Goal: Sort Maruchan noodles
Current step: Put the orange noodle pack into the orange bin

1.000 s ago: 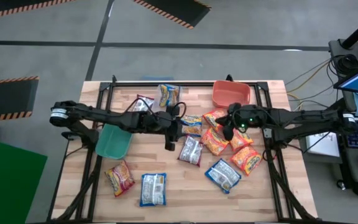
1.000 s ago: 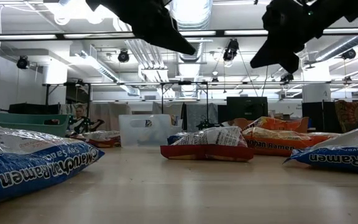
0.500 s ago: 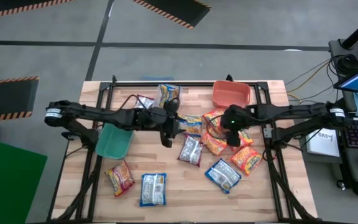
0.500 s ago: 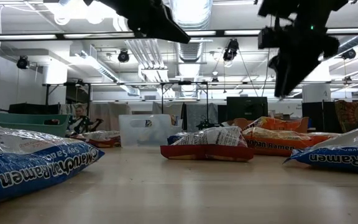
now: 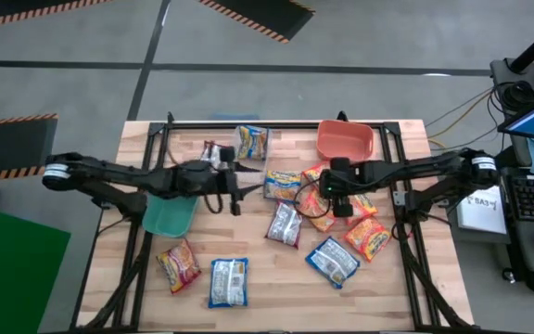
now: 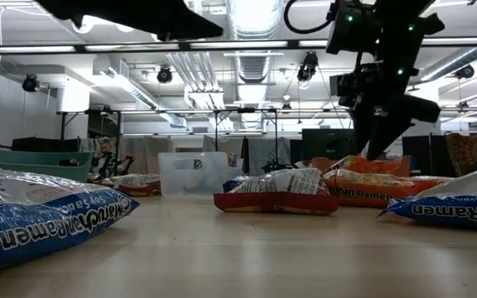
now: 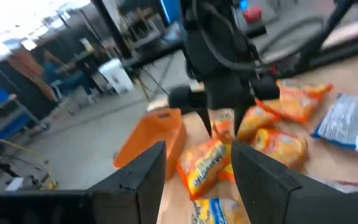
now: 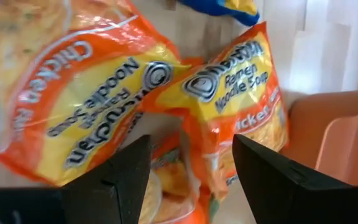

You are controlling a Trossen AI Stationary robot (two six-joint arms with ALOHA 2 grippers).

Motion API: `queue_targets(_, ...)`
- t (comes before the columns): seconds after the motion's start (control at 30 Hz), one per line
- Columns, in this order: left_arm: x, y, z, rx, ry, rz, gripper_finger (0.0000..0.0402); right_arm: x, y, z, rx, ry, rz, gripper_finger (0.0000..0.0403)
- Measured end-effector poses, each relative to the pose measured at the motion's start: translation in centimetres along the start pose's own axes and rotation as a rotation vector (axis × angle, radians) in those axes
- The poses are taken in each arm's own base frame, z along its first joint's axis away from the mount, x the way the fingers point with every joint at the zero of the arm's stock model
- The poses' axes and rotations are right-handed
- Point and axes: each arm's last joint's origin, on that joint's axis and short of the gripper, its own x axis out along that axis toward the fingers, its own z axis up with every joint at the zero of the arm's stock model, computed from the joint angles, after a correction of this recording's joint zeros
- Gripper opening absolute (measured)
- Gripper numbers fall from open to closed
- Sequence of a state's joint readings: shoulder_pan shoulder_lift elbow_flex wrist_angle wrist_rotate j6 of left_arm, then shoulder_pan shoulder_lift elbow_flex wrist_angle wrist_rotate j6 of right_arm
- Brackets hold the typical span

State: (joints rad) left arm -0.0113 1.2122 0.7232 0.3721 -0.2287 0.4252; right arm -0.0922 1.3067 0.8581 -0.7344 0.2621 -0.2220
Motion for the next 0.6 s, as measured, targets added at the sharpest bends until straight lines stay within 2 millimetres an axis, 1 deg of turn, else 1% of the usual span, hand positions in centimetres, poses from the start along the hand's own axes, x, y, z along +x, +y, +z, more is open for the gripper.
queue_targets(0.17,-2.0,0.6,0.2,-0.045,-0.185,0.085,0.0164,1.3,-0.1,0.3,-0.009,0.036,-0.023,0.0214)
queue_targets(0.27,-3.0,0.9,0.2,-0.063,-0.245,0.112,0.0164,2.1,-0.2,0.3,-0.006,0.062,-0.02,0.0214)
queue_targets(0.37,-3.7,1.1,0.3,-0.09,-0.274,0.121,0.0164,3.1,-0.3,0.5,-0.001,0.079,-0.019,0.0214)
queue_targets(0.5,-4.0,1.2,0.3,-0.112,-0.287,0.124,0.0164,4.0,-0.4,0.7,0.01,0.095,-0.023,0.0213)
queue_targets(0.6,-4.1,1.2,0.3,-0.115,-0.292,0.125,0.0164,4.4,-0.4,0.7,0.013,0.105,-0.023,0.0202)
